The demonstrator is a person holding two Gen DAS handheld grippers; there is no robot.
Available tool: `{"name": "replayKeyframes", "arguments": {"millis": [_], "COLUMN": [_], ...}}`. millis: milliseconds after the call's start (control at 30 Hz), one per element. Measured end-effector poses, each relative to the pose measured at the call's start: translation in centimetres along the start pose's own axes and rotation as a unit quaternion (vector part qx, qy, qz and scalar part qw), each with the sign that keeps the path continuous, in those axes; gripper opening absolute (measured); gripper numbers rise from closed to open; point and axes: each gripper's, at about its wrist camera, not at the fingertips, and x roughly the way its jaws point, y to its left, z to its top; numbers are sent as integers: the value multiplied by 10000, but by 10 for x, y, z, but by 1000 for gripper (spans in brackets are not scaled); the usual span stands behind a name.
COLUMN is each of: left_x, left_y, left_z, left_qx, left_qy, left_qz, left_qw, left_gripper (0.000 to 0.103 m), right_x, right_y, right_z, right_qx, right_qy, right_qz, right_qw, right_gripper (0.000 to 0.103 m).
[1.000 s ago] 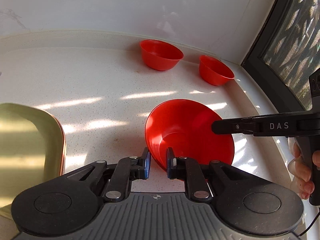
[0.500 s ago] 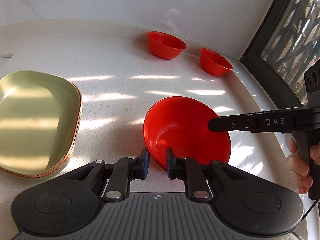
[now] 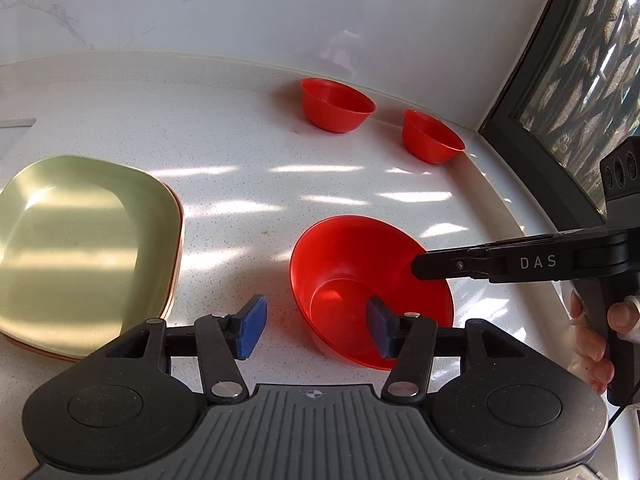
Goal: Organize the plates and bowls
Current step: 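Carry the red bowl with the left tool toward the plates and open it, then move the left tool to another red bowl by the wall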
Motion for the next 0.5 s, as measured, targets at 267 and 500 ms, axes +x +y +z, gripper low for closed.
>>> {"name": "replayKeyframes", "arguments": {"millis": [267,500], "left_x": [-14,-18], "left_y": [6,7], "left_z": [45,106], "left_qx": [194,462], "left_qy": [-224,-543], "left_qz": [-188,-270], "left_qw": [9994,9971], "left_gripper": [61,61], "right_x": [-15,-32], "right_y": [-1,-13], "right_z": [11,39], "right_qx": [109,389], "right_qy": [-286,-718], "right_qz": [-349,-831], "right_qw": [9989,9932], "right_gripper": [18,18]}}
